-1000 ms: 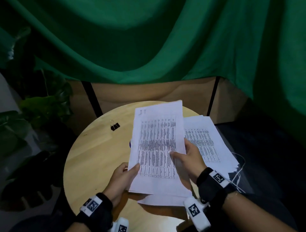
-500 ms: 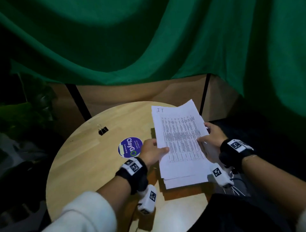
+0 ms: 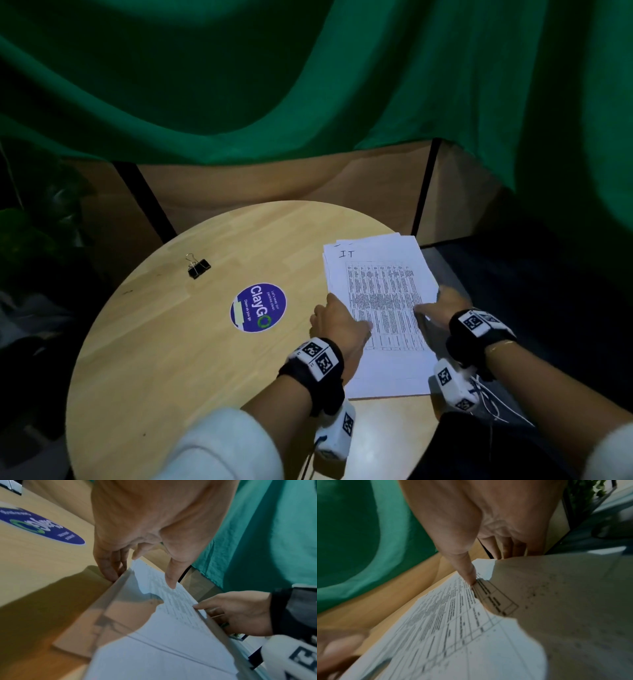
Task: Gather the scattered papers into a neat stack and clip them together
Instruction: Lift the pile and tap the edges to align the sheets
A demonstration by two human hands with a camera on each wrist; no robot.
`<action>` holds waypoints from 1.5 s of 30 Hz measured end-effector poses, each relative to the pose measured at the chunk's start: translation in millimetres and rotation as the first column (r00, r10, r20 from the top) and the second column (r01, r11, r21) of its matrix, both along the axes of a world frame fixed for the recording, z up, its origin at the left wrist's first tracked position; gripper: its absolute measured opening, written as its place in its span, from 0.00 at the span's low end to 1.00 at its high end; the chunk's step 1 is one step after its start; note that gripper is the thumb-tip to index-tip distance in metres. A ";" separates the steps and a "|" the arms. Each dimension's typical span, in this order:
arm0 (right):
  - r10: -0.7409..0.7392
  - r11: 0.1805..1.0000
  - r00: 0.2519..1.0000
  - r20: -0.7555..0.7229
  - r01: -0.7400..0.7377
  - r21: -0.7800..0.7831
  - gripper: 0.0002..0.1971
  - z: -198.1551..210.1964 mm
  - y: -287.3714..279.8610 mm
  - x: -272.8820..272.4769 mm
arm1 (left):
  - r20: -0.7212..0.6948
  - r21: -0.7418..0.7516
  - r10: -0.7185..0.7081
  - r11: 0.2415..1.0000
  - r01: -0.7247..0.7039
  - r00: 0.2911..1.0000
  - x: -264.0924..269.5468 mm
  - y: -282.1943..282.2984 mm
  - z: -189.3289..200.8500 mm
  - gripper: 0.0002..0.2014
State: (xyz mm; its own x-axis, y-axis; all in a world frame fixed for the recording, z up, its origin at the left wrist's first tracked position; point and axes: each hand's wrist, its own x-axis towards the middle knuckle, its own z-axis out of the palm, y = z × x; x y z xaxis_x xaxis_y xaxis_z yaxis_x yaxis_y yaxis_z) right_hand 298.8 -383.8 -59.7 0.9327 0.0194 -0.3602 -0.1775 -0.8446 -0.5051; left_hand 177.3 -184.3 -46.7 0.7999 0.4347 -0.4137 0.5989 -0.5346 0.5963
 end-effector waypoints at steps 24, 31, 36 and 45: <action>-0.148 0.680 0.928 -0.341 0.346 0.646 0.17 11.3 33.4 -113.2 | 0.171 -0.663 0.378 0.727 -0.178 0.910 -69.3 56.8 -9.7 0.20; 0.009 0.392 0.992 -0.124 0.110 0.913 0.23 84.3 79.2 -157.6 | 0.512 -0.562 0.392 0.826 -0.047 0.764 -123.3 106.8 30.9 0.16; -0.038 0.399 0.950 0.310 -0.270 0.877 0.20 134.4 128.0 -166.3 | 0.744 -0.288 0.226 0.958 -0.003 0.629 -142.8 143.6 94.4 0.19; -0.098 0.406 0.864 0.494 -0.419 0.812 0.19 147.0 173.9 -184.4 | 0.797 -0.327 0.323 0.941 -0.085 0.511 -169.0 175.4 125.7 0.10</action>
